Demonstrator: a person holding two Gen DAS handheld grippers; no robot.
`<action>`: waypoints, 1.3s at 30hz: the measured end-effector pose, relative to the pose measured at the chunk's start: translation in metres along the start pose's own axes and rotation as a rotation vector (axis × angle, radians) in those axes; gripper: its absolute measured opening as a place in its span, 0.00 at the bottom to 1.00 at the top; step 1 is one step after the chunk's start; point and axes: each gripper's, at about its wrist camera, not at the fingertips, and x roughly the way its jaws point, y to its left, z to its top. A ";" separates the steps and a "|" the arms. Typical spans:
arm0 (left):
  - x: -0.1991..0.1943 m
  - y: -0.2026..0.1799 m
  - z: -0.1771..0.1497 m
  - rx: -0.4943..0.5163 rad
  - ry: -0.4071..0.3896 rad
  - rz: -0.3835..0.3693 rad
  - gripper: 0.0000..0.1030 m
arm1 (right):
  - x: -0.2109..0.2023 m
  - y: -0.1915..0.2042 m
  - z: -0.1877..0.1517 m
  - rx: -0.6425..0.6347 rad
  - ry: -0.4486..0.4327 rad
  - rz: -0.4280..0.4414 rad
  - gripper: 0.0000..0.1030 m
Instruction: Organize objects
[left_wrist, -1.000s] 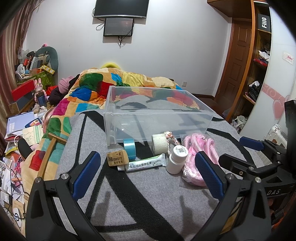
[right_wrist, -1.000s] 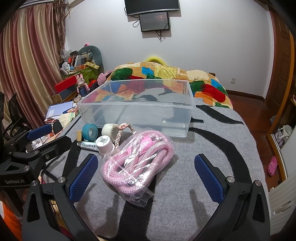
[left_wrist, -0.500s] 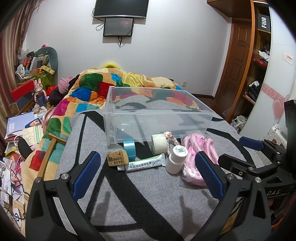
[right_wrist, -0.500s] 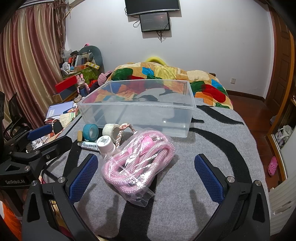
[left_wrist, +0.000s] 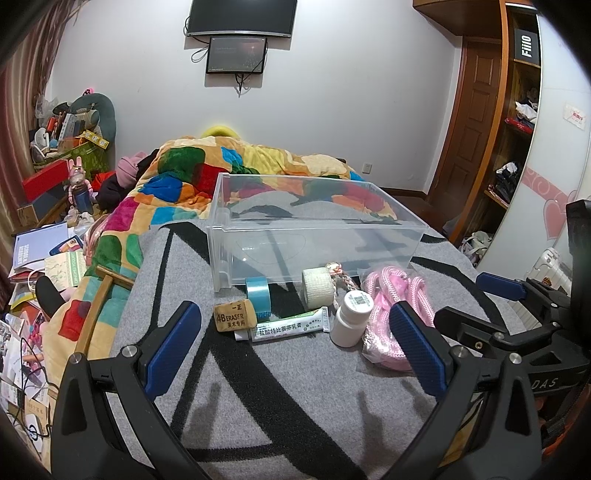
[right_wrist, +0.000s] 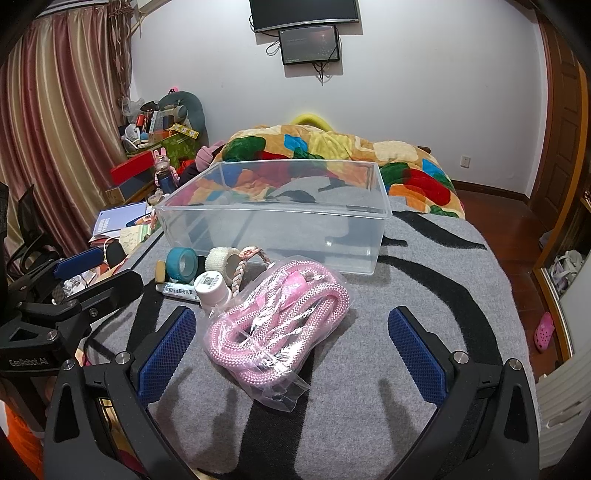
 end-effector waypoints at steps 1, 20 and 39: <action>-0.001 0.000 0.000 -0.001 0.001 -0.002 1.00 | 0.000 0.000 0.000 0.000 0.001 0.000 1.00; 0.015 0.030 0.006 -0.024 0.062 0.025 0.83 | 0.019 0.002 0.006 0.025 0.048 -0.025 1.00; 0.074 0.067 -0.005 -0.116 0.223 -0.062 0.40 | 0.081 -0.013 0.008 0.135 0.201 -0.001 0.96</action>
